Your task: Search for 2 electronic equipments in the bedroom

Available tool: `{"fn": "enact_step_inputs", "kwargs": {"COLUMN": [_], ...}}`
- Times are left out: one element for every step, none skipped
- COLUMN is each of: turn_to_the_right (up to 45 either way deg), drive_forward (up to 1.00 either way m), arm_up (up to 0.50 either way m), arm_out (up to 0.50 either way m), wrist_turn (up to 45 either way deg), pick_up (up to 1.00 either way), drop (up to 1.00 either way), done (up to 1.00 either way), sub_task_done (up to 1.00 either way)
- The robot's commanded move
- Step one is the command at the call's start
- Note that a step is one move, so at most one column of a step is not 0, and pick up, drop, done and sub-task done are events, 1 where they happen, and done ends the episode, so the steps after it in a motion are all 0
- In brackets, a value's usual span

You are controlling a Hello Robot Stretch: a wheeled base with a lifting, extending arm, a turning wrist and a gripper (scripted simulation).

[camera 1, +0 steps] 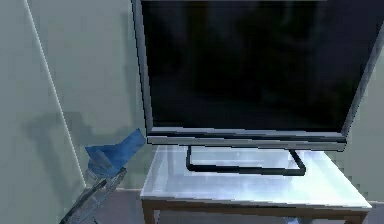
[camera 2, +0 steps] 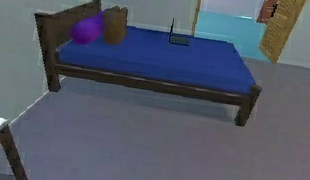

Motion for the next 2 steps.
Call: {"fn": "enact_step_inputs", "kwargs": {"turn_to_the_right": [15.0,0.0], "drive_forward": [0.00,0.00], "arm_up": [0.00,0.00], "arm_out": [0.00,0.00], "wrist_turn": [0.0,0.0], "pick_up": [0.00,0.00], "drop": [0.00,0.00], "done": [0.00,1.00], "sub_task_done": [0.00,0.00]}}
